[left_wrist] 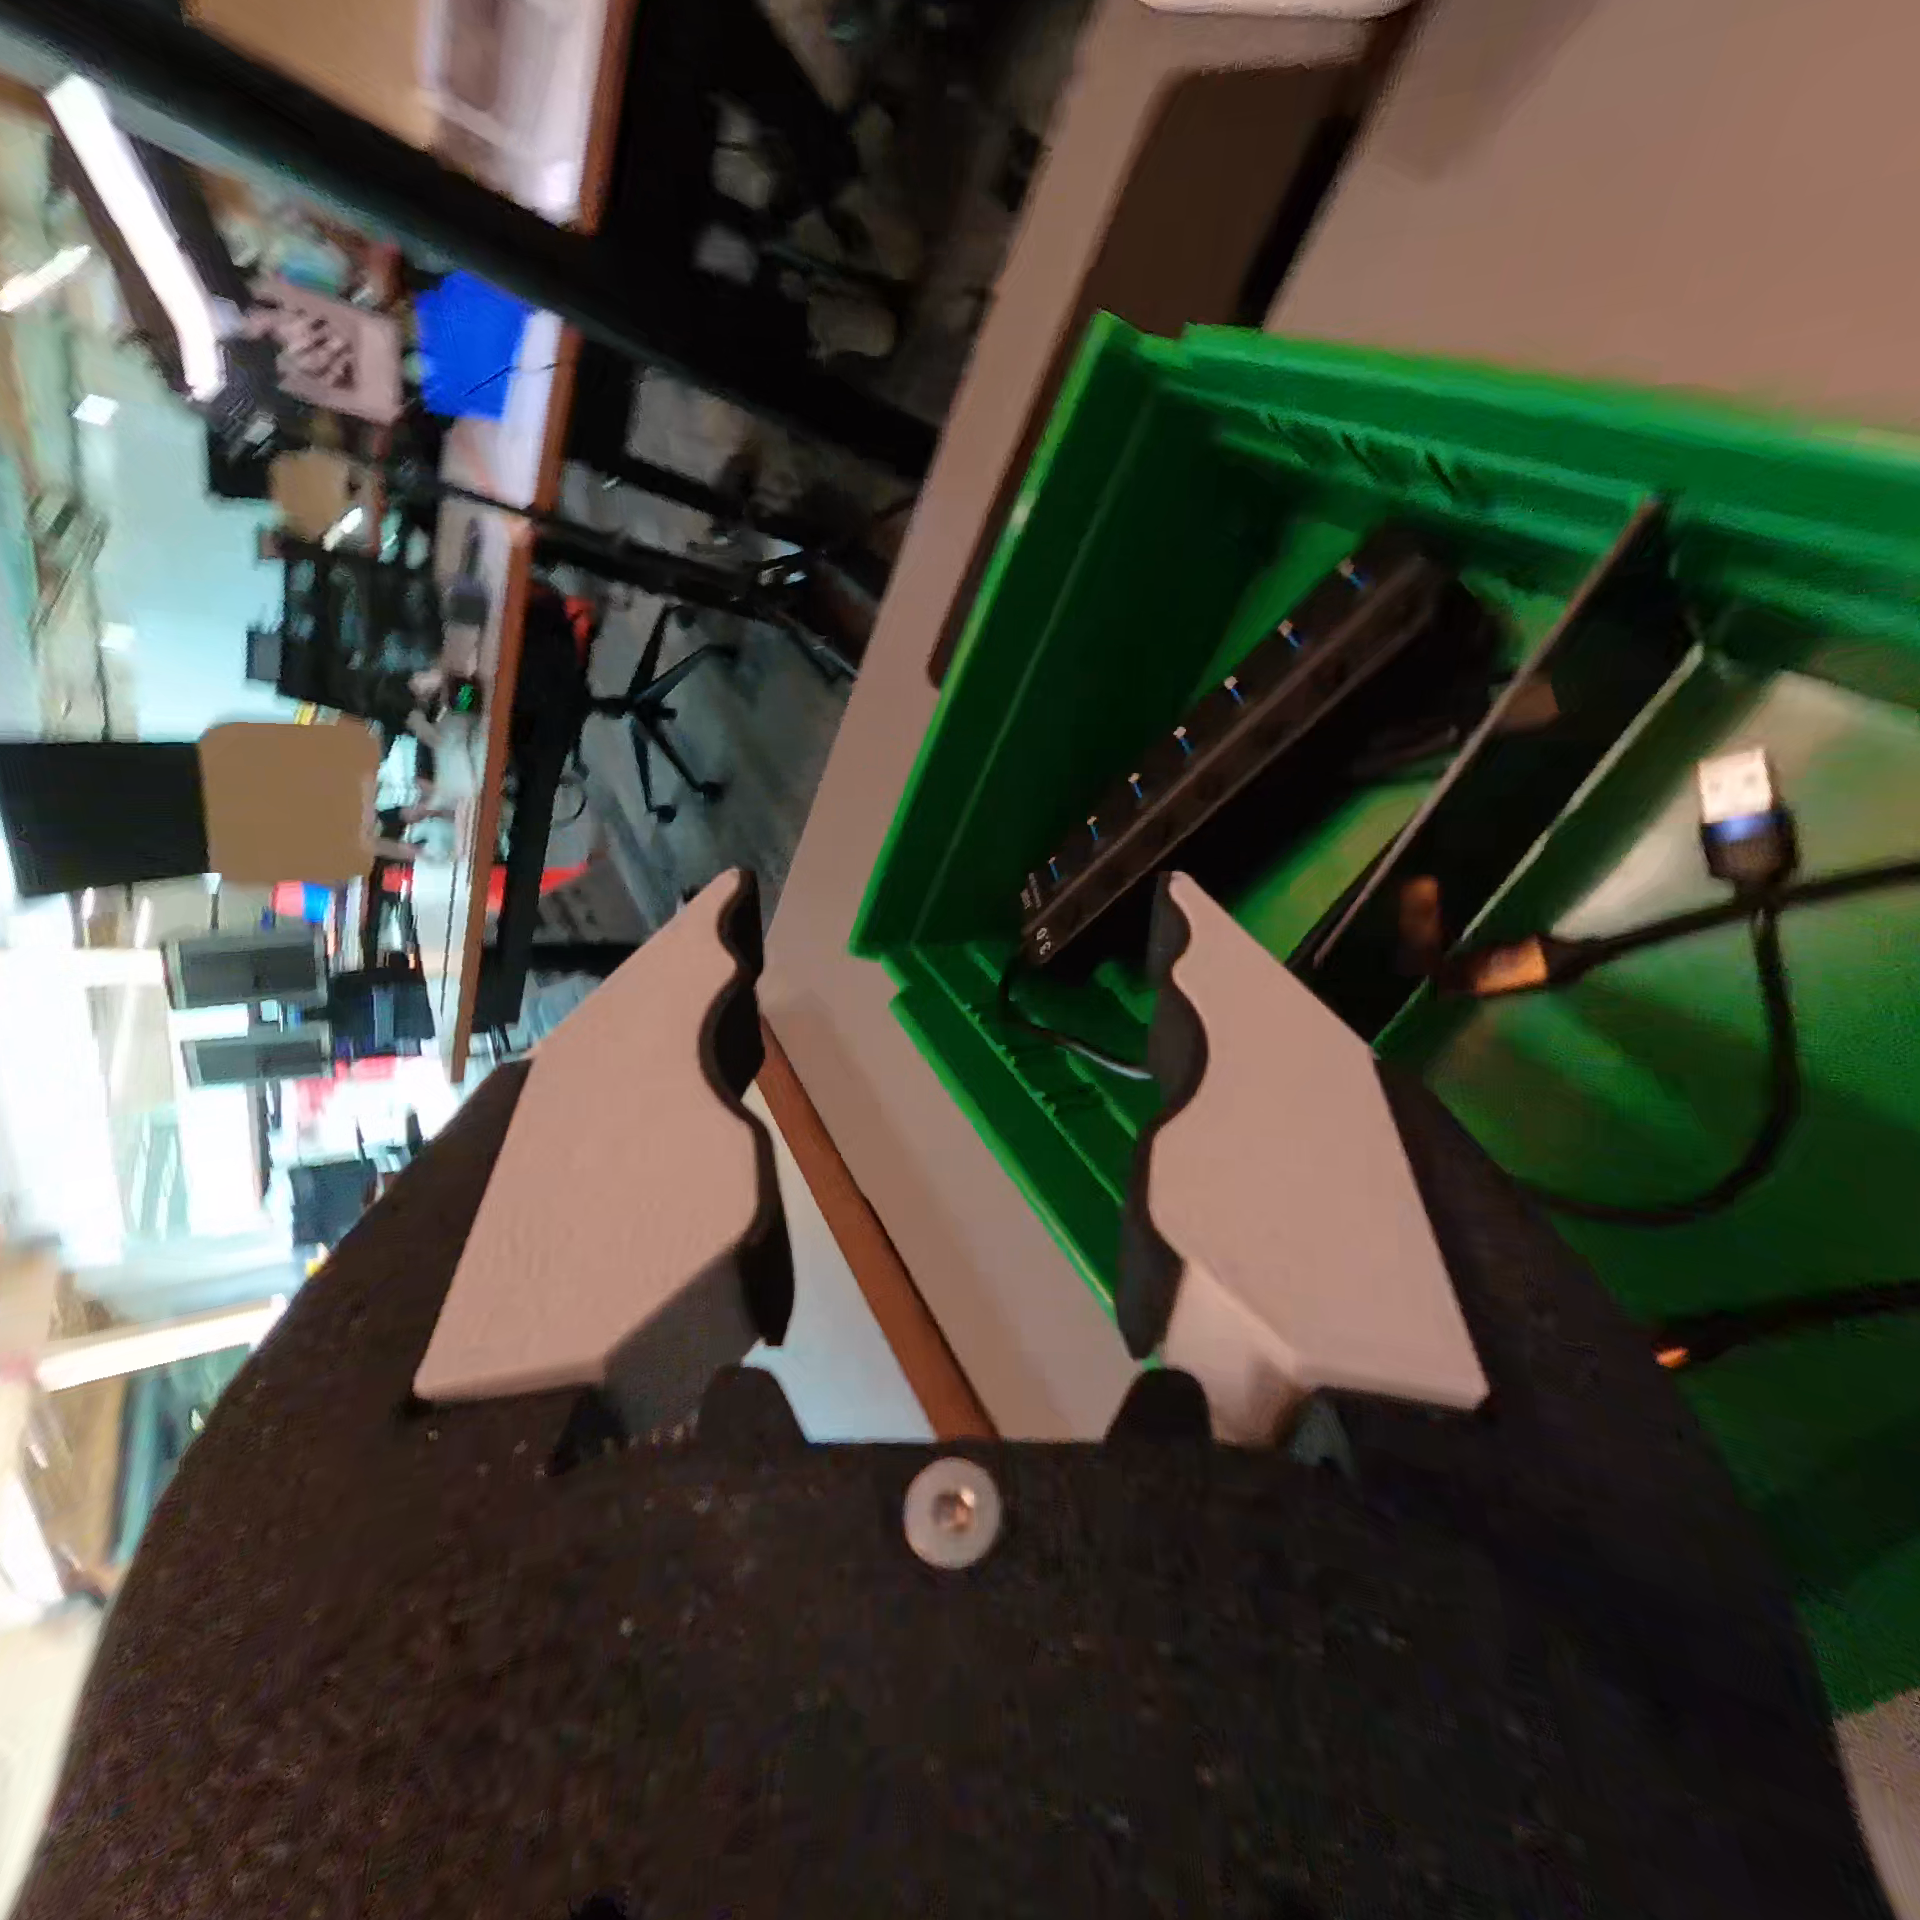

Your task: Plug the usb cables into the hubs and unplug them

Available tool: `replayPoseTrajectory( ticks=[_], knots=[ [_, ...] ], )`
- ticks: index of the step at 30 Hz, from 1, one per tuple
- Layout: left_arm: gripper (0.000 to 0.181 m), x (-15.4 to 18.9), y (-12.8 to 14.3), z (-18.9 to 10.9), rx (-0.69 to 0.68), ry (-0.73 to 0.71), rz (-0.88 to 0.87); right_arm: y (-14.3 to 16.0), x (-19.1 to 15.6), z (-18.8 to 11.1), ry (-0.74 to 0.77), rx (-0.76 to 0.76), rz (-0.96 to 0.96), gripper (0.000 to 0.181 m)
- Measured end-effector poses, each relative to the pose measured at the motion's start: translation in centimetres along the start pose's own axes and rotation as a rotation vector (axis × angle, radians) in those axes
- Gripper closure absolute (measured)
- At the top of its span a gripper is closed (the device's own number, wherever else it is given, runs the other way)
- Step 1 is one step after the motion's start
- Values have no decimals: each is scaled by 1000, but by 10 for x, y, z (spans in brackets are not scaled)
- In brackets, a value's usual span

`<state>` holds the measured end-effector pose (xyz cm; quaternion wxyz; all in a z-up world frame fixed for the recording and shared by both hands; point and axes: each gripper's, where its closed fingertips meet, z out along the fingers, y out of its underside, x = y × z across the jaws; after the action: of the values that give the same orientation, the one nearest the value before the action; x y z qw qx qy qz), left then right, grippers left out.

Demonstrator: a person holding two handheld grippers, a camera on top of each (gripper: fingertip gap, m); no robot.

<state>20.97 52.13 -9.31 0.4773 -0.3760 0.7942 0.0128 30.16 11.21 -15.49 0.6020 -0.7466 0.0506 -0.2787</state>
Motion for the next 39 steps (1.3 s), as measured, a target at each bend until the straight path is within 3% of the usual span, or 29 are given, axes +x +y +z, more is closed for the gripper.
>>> replayPoseTrajectory(
  ticks=[1,6,10,16,18,23,24,27,29,33,37,39],
  knots=[
    [104,5,-1,9,-6,55,78,1,0,0,-8,-2,22,115],
    [108,29,7,61,-137,255,429,11,2,2,4,-42,-5,114],
    [94,52,32,99,-288,389,511,16,3,3,0,-46,26,115],
    [108,68,29,125,-265,356,608,18,10,2,12,-41,85,118],
    [104,69,33,132,-279,349,604,17,12,2,22,-37,89,118],
    [113,77,39,137,-279,378,576,18,12,2,25,-45,88,119],
    [130,82,43,134,-293,417,568,17,13,2,26,-40,92,119],
    [137,81,42,130,-289,399,532,18,12,2,21,-44,106,119],
    [158,73,36,125,-262,355,530,18,13,2,27,-47,95,119],
    [161,72,37,121,-279,334,517,16,13,1,32,-40,89,119],
    [160,57,27,124,-207,161,529,18,15,1,37,-39,93,120],
    [159,56,26,124,-192,147,516,20,15,1,36,-45,104,120]
  ],
)
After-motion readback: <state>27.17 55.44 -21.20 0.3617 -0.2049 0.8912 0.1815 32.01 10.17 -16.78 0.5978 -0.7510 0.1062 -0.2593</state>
